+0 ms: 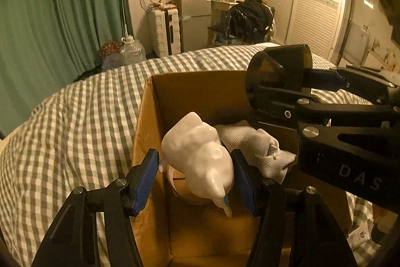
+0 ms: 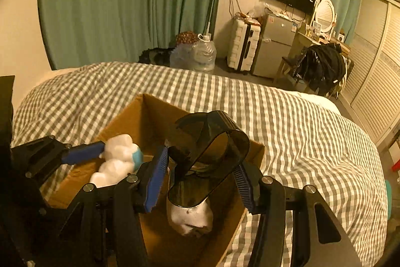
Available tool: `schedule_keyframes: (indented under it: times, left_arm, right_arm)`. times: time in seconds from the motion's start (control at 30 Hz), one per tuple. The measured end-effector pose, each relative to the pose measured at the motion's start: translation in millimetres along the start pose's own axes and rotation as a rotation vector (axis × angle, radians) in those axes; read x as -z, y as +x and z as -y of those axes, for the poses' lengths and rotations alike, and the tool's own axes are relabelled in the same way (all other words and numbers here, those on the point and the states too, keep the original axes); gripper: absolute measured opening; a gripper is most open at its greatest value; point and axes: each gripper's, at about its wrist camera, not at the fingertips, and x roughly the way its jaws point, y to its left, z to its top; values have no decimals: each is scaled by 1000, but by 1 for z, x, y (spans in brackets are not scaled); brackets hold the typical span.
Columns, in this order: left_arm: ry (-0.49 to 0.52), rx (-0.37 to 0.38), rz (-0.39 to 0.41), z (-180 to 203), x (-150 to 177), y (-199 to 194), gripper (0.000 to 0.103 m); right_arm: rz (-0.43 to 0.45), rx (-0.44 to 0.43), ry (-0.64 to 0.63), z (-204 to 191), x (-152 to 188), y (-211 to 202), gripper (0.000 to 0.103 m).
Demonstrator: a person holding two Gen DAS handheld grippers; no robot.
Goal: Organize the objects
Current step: 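Lower figurine and black cup into the box and open both tools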
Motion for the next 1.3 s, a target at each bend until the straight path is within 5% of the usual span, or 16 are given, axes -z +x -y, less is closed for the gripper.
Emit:
schedule_keyframes:
  times: [0.37, 0.5, 0.6, 0.73, 0.97, 1.3]
  left_arm:
    - [0, 27, -14, -4, 12, -4, 63]
    - [3, 15, 7, -5, 11, -11, 77]
    - [-1, 10, 24, -5, 11, -19, 79]
    - [-2, -20, 37, -4, 15, -36, 85]
    - [-36, -35, 91, 0, 13, -100, 92]
    - [-48, -90, 224, 9, 2, -231, 98]
  right_arm:
    - [-53, -30, 23, -3, 19, 10, 51]
    - [-53, -38, 37, -2, 23, 11, 52]
    - [-44, -49, 53, 2, 25, 9, 71]
    - [-16, -25, 66, 5, 25, -5, 73]
    - [56, 1, 62, 0, 18, -71, 82]
    - [210, 58, 11, -22, 6, -217, 86]
